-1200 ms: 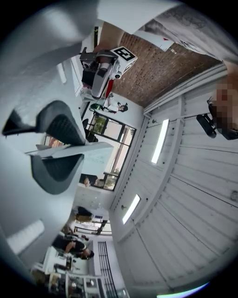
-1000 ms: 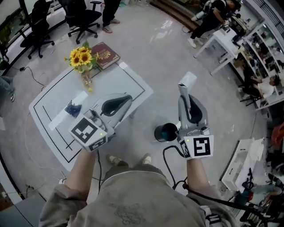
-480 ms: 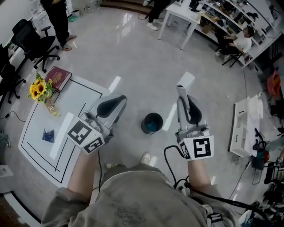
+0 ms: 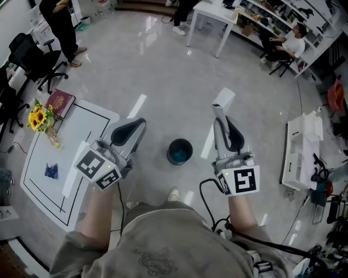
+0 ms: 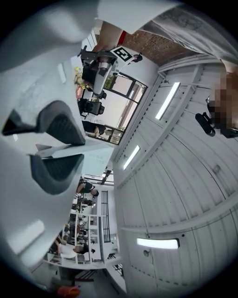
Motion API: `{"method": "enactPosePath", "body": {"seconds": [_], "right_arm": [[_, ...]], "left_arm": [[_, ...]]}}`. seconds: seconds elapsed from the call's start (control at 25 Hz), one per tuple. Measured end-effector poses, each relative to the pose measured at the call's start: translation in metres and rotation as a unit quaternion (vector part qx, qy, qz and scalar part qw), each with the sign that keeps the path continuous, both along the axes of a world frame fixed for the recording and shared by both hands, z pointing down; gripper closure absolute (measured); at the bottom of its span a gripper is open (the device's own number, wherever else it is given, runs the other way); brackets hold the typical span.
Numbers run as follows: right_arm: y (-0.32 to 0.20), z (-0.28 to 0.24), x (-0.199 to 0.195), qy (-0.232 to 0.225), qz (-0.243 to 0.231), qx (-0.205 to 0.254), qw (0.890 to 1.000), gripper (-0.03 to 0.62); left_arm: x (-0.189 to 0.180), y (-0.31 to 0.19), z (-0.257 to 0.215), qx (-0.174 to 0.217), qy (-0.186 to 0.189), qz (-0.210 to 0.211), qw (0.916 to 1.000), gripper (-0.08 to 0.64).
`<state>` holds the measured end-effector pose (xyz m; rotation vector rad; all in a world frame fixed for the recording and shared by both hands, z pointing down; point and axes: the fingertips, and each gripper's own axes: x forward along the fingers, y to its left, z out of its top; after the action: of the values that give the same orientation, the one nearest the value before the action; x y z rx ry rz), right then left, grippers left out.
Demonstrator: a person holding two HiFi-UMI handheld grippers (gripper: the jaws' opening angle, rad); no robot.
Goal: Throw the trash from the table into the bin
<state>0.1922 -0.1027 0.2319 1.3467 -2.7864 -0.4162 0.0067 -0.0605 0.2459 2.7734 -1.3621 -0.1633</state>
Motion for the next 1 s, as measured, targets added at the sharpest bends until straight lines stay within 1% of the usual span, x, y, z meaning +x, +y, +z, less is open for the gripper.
{"method": "enactPosePath", "body": {"seconds": [0.32, 0.48, 0.72, 1.0], "right_arm": [[-0.026, 0.002, 0.037, -0.021, -0.033, -0.005, 0.999, 0.526], [-0.038, 0.005, 0.061, -0.023, -0.039, -0.005, 0.999, 0.526], [-0.042, 0.007, 0.085, -0.04, -0.021, -0.012, 0.999, 0.526], [-0.036, 0.014, 0.102, -0.04, 0.021, -0.022, 0.999, 0.526]], "left_arm": [[0.04, -0.026, -0.001, -0.009, -0.01, -0.029, 0.9995, 0.561], [0.066, -0.04, -0.002, -0.011, -0.017, -0.031, 0.9993, 0.561], [0.094, -0.051, -0.003, -0.019, -0.025, -0.007, 0.9995, 0.561], [0.11, -0.057, 0.006, -0.031, -0.016, 0.035, 0.9988, 0.561]]}}
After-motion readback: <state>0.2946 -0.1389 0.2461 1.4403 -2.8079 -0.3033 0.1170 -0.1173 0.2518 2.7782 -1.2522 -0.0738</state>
